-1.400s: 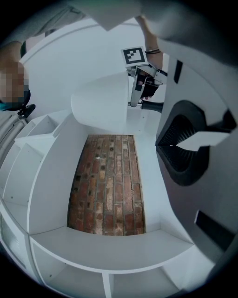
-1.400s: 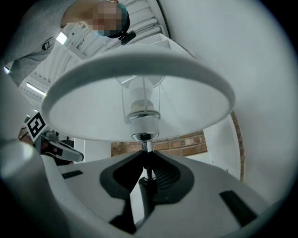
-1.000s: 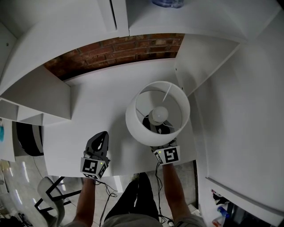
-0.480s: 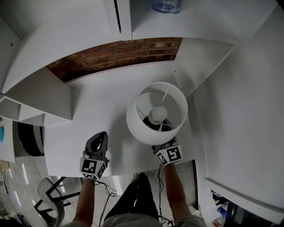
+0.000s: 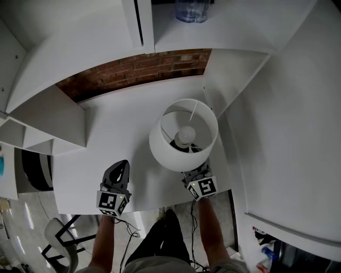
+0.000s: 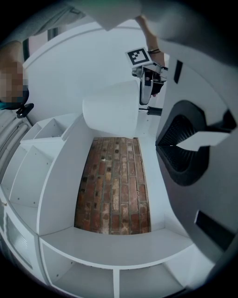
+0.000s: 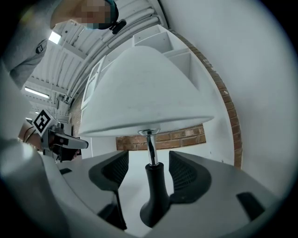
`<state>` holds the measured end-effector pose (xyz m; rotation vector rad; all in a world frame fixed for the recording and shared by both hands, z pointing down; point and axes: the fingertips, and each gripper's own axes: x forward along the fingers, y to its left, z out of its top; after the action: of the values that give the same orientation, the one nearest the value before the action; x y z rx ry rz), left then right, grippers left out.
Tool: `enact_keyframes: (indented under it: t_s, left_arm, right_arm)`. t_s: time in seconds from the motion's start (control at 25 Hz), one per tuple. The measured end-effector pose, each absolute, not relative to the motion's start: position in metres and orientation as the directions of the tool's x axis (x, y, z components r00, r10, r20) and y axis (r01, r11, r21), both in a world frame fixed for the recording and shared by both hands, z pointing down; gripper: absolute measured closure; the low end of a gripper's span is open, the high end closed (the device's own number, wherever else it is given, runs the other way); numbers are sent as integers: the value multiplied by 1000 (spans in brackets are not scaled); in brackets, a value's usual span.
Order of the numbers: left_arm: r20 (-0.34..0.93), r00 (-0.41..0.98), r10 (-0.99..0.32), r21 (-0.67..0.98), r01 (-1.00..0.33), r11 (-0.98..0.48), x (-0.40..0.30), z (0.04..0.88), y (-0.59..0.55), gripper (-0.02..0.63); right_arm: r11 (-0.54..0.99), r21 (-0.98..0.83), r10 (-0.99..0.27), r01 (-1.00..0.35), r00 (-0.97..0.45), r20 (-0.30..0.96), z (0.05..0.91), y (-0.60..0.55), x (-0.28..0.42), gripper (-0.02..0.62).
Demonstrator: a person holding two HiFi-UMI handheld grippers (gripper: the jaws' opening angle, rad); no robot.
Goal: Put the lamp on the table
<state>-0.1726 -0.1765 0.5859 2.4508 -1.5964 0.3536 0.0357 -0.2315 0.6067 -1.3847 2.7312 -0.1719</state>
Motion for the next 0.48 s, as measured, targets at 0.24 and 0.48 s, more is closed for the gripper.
enact_keyframes:
  t_s: [0.24, 0.48]
  left_arm:
    - [291, 404, -867, 37, -911, -412, -170, 576, -173, 603]
    - [291, 422, -859, 37, -902, -430, -166, 567, -168, 603]
  right_arm:
    - [581, -100, -810, -807, -586, 25, 600, -218, 42, 311]
    - [574, -84, -811, -814, -580, 75, 594, -206, 50, 320]
